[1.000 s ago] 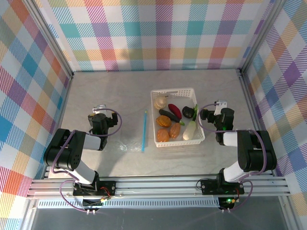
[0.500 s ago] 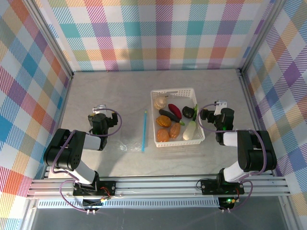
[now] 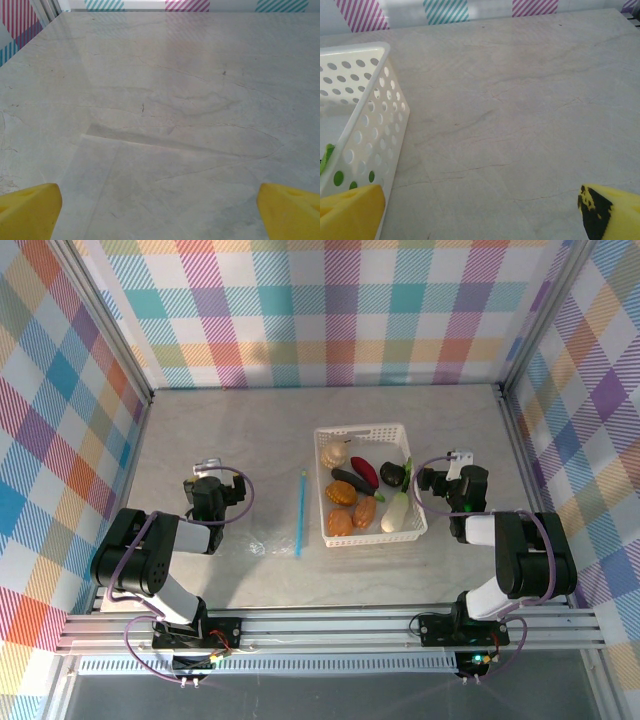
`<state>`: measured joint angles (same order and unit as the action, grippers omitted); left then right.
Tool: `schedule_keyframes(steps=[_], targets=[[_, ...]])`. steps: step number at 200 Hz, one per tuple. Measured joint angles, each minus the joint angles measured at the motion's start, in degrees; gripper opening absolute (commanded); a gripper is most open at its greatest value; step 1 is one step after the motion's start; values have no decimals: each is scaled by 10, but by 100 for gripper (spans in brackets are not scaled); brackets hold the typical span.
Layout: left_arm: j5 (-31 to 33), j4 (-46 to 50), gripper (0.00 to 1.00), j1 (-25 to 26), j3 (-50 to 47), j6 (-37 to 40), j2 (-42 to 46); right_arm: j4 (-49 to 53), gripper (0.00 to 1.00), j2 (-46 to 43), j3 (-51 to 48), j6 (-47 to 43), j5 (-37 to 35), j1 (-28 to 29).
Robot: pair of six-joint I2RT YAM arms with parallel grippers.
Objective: Place the food in the zip-top bag and seal the zipper
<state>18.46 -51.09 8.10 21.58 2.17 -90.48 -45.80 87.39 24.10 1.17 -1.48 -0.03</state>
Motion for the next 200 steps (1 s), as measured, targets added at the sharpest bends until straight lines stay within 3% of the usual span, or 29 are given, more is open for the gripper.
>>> schedule_keyframes(steps=[79,89,108,122,135,156,179,200], targets=[[-22,4,88,-13,2,-8,0,0,100,0,0,0,0,0],[-25,5,86,-17,2,-9,0,0,95,0,0,0,0,0],[-28,15,75,-19,7,-10,1,0,88,0,0,0,2,0],[-29,75,68,-19,29,-12,16,9,85,-1,1,1,2,1],[-25,152,67,-16,68,-11,43,91,80,-16,28,3,0,1],[-1,251,66,1,134,-14,120,255,81,-57,135,1,-2,1],[31,350,64,50,210,-38,205,391,89,-132,261,30,18,1],[58,426,63,108,255,-71,258,468,89,-205,321,71,51,10]])
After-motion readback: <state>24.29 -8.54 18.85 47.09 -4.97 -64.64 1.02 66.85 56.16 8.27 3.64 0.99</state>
